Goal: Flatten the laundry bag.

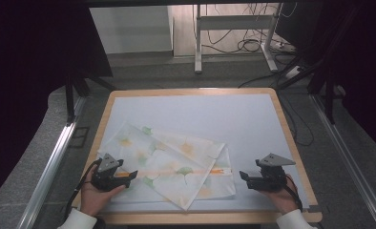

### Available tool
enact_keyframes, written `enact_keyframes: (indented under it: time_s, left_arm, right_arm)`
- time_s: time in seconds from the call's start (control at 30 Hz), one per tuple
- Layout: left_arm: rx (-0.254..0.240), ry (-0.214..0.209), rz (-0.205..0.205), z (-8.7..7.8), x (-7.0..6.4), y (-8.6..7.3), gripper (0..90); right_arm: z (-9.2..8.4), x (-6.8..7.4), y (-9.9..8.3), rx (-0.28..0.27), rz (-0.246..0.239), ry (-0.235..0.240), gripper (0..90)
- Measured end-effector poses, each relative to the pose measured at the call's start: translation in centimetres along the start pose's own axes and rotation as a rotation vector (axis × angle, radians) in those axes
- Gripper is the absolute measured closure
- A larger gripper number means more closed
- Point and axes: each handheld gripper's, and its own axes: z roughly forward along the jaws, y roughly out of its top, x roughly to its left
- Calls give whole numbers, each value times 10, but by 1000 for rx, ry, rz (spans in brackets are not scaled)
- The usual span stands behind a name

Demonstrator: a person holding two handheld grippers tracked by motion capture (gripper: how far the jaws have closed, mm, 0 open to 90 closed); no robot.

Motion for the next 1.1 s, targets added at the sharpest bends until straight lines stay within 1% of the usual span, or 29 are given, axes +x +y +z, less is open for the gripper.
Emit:
enact_keyframes:
  time_s: [0.13,0.23,0.27,0.3,0.33,0.4,0.5,0.6,0.63,0.7,0.77,0.8,0.87,0.93,1.03,1.1]
  left_arm:
    - [-12,1,-5,-3,0,-1,270]
    - [-13,0,-6,-4,0,-1,269]
    - [-12,-10,-13,-4,2,-2,269]
    - [-12,-10,-13,-4,2,-2,269]
    - [-14,-17,-24,-4,3,-3,269]
    - [-18,-16,-33,-4,4,-3,269]
    - [-21,-19,-44,-5,6,-4,272]
    - [-20,-22,-43,-5,6,-4,273]
    - [-20,-23,-42,-5,6,-4,274]
    - [-19,-23,-41,-5,5,-4,274]
    - [-19,-24,-42,-5,5,-4,274]
    - [-21,-30,-52,-4,6,-3,274]
    - [-22,-30,-56,-4,6,-2,274]
    - [-19,-29,-52,-3,5,-2,275]
    - [-16,-28,-45,-2,4,-2,275]
    - [-18,-31,-50,-3,4,-1,275]
  right_arm:
    - [-2,0,0,-4,8,3,225]
    - [-3,1,0,5,15,-6,233]
    - [-3,2,0,17,26,-17,241]
    - [-3,2,0,17,26,-17,241]
    - [-3,2,1,18,30,-14,247]
    - [-3,4,2,11,24,-14,248]
    - [-5,7,4,2,21,-1,260]
    - [-5,8,5,0,13,6,274]
    - [-4,9,6,-3,13,21,289]
    - [-4,10,7,-4,12,26,296]
    - [-5,12,11,-10,9,41,311]
    - [-4,13,12,-10,4,44,321]
    - [-3,14,14,-11,0,50,323]
    - [-1,18,18,-9,-11,67,328]
    - [1,24,23,-4,-30,79,338]
    - [1,26,26,-1,-34,84,351]
